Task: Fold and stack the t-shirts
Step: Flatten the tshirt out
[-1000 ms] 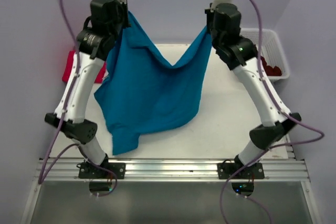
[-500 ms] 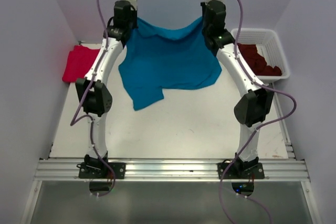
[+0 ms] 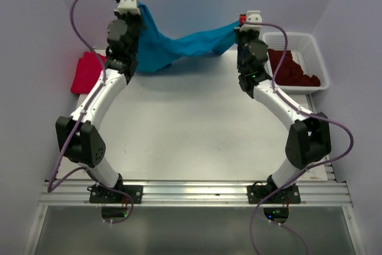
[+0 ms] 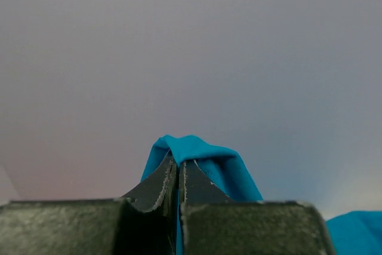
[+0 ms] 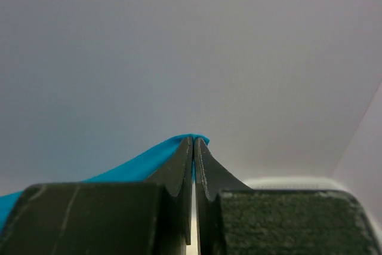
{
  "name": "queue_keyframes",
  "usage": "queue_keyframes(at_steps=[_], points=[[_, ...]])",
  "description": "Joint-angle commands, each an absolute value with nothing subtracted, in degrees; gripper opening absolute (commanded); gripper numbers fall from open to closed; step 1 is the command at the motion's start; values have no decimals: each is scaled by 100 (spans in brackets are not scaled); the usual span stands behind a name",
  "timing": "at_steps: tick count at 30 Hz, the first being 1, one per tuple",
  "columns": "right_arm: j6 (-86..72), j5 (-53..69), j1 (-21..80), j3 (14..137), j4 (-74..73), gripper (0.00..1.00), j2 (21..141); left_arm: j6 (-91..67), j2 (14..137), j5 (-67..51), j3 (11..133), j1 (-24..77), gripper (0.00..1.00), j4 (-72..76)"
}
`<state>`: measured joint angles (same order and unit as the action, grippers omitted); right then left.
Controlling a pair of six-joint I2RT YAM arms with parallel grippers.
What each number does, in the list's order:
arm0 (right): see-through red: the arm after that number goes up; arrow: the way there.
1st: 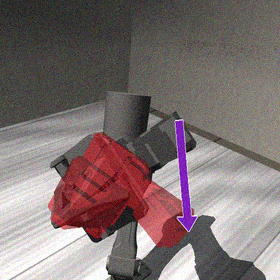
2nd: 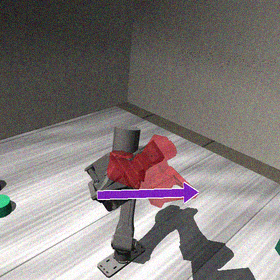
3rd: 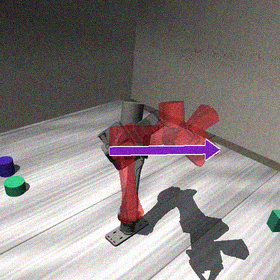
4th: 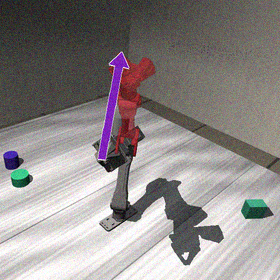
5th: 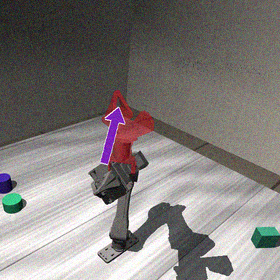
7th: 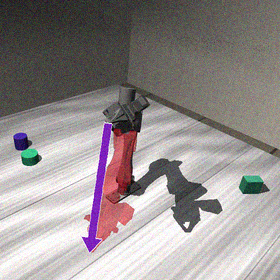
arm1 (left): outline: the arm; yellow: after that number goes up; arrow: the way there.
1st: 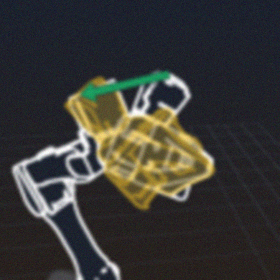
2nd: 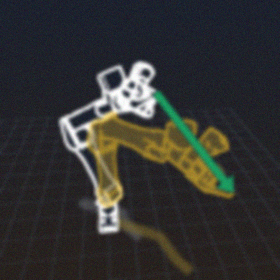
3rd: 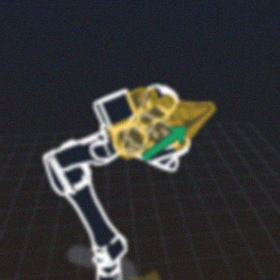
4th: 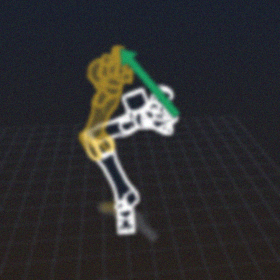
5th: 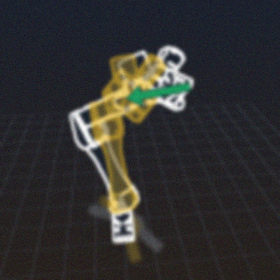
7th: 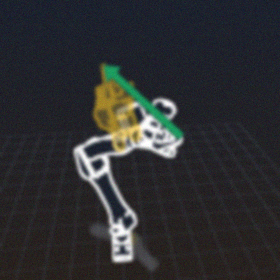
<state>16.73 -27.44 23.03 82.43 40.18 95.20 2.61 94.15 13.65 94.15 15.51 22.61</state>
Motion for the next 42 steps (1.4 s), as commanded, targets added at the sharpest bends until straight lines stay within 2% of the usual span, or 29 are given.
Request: queue_keyframes(at_steps=[1, 5, 10, 17, 20, 27, 32, 42], points=[[1328, -2760, 2320, 7325, 3369, 0, 9396, 53, 9852, 1626, 8354, 1494, 0, 1261], [679, -2628, 2408, 6347, 2254, 0, 9071, -719, 9774, 1486, 6990, 1468, 0, 915], [107, -2462, 2619, 5802, 592, 0, 8300, -1695, 9467, 862, 6566, 1494, 0, -333], [-895, -2408, 2918, 6380, -2814, 0, 7919, -2144, 8720, 800, 6013, 1889, 0, -1738], [-966, -2671, 2918, 6539, -3687, 0, 8015, -2197, 8351, 756, 5565, 2012, 0, -2231], [-1353, -2857, 2918, 6679, -4701, 0, 8490, -2004, 8165, 720, 5177, 2013, 0, -3347], [-1687, -2698, 2918, 6601, -4886, 0, 8482, -2223, 7832, 607, 4922, 1987, 0, -3576], [-2355, -2619, 2909, 6566, -6108, 0, 8438, -2478, 7120, -369, 5396, 1890, 0, -4763]])
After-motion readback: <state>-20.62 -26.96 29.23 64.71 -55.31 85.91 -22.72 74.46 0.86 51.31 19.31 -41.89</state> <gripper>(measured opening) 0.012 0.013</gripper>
